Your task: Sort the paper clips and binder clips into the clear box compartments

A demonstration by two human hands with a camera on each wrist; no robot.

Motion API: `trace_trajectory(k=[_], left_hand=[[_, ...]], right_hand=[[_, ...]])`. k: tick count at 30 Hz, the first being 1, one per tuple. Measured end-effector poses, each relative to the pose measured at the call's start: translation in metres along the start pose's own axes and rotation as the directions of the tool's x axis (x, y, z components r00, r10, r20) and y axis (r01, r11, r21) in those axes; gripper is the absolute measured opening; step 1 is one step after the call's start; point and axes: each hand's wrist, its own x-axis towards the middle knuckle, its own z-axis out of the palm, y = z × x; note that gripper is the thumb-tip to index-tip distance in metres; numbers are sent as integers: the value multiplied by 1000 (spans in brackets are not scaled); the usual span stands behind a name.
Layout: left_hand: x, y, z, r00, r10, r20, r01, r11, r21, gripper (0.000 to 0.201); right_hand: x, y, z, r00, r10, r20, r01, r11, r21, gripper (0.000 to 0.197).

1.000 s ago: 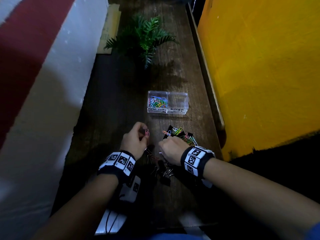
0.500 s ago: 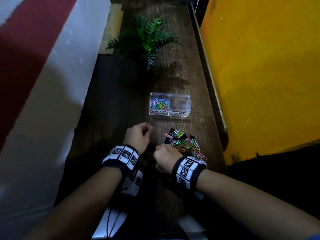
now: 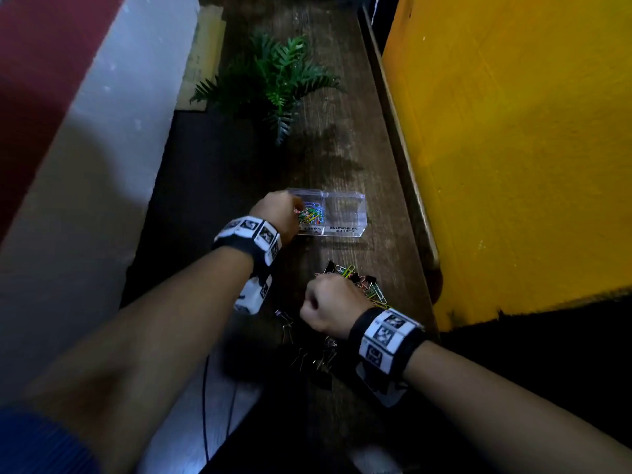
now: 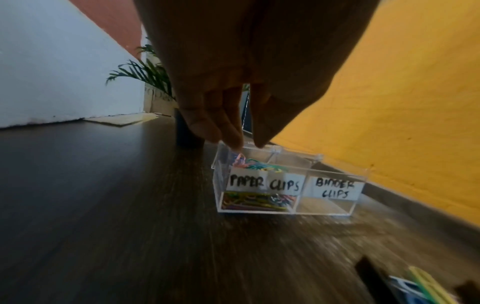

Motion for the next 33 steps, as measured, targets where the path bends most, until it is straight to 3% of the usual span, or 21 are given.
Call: trace_trajectory(k=[3,6,11,17,19,23,27,33], left_hand=[[-26,-16,9,979,26,-202,-54,989,-136,29],[-69,-34,25,952,4,-305,-89,960,-264,27],[-140,-55,67,982,2,-190,-55,960,-274,25],[-176,-37,91,993,94,-68,-108,964,-241,25],[-180,-27,98,983,176,-46,-182,965,-190,34],[-185,-14,115,936,350,39,-349,937,-30,29],[-189,-12,127,888,443,119,-457,878,145,39],[-198,-21,127,860,494,123,-509,841,182,37]], right_hand=[[19,11,-22,974,196,-112,-165,956,241,19],[53,21,-47,940,263,-217,-180,924,338,24],[109,23,-70,926,261,-274,-195,949,248,17],[139,26,-60,958,235,-167,-229,972,52,8],[128,29,-56,964,189,-188,-184,982,42,16],[81,37,-50,946,81,-315,-47,992,113,18],[4,54,-21,932,79,-355,-38,992,120,17],[-95,58,47,969,-29,-247,13,998,-68,26]])
